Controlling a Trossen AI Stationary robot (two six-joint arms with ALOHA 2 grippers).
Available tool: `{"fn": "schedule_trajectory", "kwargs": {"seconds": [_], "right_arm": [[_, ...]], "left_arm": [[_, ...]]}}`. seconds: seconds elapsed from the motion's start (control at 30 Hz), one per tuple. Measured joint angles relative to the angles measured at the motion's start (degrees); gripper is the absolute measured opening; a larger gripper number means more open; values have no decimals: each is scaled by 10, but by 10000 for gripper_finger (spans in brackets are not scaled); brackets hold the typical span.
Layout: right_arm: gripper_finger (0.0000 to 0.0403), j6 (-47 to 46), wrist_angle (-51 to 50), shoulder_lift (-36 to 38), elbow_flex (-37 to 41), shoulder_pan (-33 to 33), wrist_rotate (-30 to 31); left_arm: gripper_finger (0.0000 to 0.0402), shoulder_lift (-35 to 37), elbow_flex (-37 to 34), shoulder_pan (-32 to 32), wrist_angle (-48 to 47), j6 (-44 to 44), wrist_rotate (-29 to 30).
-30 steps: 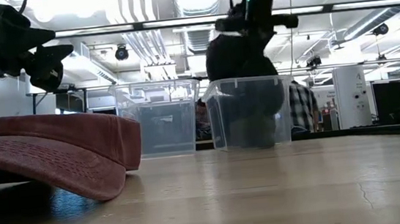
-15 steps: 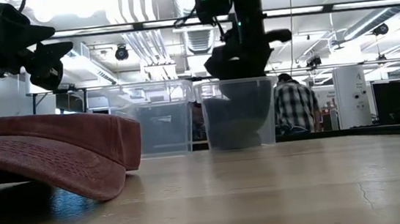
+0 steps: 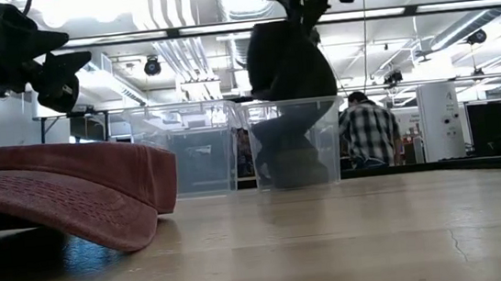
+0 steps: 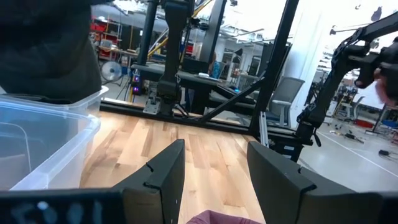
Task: Pick & Place hat
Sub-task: Put the black cap into the right transparent bin
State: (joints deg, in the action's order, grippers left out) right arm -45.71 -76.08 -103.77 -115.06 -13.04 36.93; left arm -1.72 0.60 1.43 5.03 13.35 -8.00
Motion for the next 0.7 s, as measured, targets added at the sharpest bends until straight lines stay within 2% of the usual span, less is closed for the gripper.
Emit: {"fn": "schedule_trajectory", "kwargs": {"seconds": [0.17,0.33,0.47,0.6,0.7], "right_arm": [[155,11,19,-17,-9,-7,-13],[194,-6,17,-37,15,-12,-25],[203,-6,17,-53,31,-26,-32],[203,-6,19,-74,44,-36,-75],[203,-7,32,-81,48,-26,-75]], "left_arm": [[168,0,0,0,1,-2,1],[168,0,0,0,8,1,1],[168,0,0,0,9,6,1],[168,0,0,0,11,8,1],[168,0,0,0,14,21,1]]}}
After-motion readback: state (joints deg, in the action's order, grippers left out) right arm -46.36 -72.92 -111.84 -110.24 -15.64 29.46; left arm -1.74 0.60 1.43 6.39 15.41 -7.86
